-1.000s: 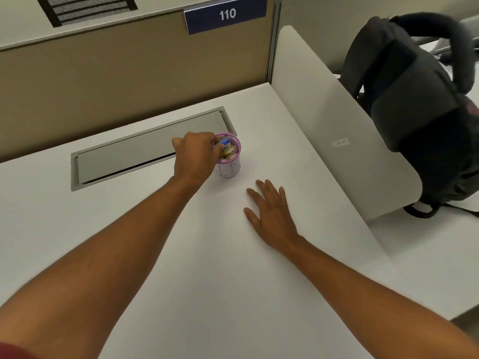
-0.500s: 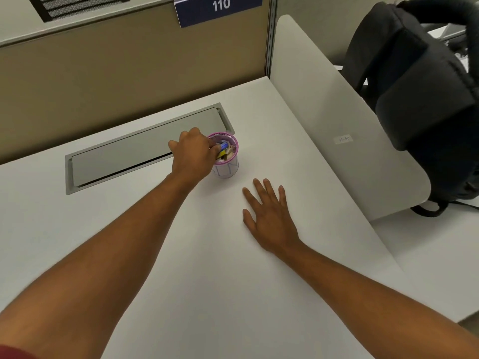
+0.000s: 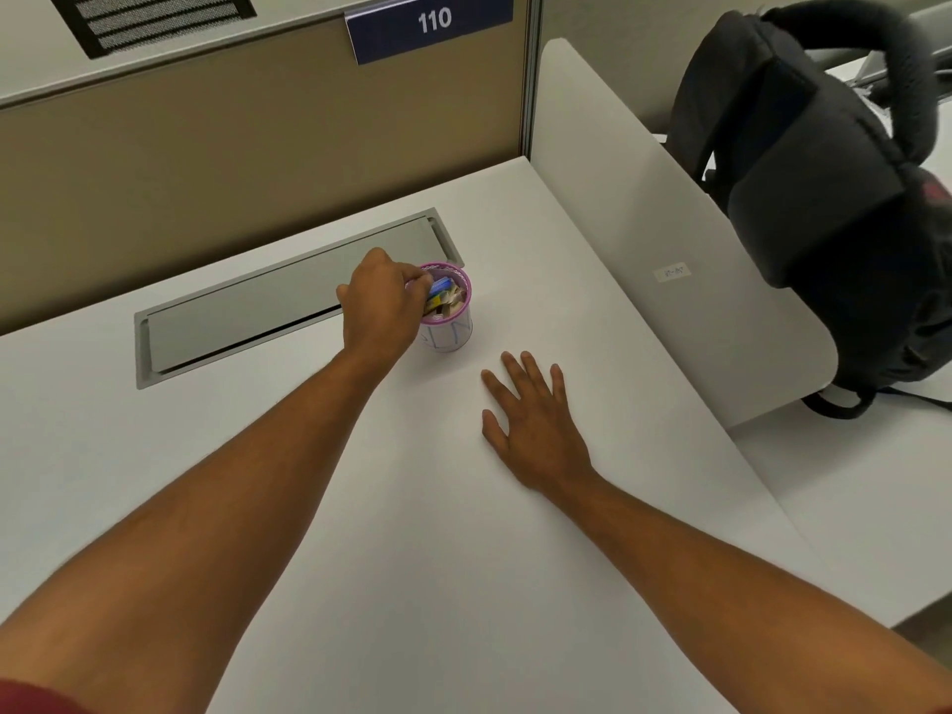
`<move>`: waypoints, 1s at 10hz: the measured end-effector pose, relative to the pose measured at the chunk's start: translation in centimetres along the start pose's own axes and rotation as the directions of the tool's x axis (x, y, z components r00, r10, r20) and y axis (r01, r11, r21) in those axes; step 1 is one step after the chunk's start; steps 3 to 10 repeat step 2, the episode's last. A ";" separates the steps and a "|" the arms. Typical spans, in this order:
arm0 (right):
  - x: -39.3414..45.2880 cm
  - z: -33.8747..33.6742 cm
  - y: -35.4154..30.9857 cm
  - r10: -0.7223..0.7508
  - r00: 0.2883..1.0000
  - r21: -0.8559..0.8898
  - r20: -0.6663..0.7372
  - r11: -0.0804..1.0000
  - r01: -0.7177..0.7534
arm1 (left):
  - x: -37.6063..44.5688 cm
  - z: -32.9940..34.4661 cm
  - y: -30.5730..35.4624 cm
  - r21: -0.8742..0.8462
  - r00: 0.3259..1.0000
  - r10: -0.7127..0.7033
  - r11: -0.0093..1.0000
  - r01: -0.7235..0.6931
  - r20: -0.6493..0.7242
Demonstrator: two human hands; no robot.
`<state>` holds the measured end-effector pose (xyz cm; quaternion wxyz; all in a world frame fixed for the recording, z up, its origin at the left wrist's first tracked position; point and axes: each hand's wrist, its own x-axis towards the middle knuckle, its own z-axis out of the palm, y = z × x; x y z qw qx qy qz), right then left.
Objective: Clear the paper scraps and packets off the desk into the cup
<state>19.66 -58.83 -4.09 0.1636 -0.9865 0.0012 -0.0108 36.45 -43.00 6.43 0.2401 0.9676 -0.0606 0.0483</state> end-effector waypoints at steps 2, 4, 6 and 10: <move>0.0 0.1 -0.3 -0.013 0.999 -0.017 -0.045 1.000 0.012 | -4.7 -3.7 -1.4 -0.005 0.967 0.229 0.973 -0.231 -0.112; 0.0 0.1 -0.3 -0.013 0.999 -0.017 -0.045 1.000 0.012 | -4.7 -3.7 -1.4 -0.005 0.967 0.229 0.973 -0.231 -0.112; 0.0 0.1 -0.3 -0.013 0.999 -0.017 -0.045 1.000 0.012 | -4.7 -3.7 -1.4 -0.005 0.967 0.229 0.973 -0.231 -0.112; 0.0 0.1 -0.3 -0.013 0.999 -0.017 -0.045 1.000 0.012 | -4.7 -3.7 -1.4 -0.005 0.967 0.229 0.973 -0.231 -0.112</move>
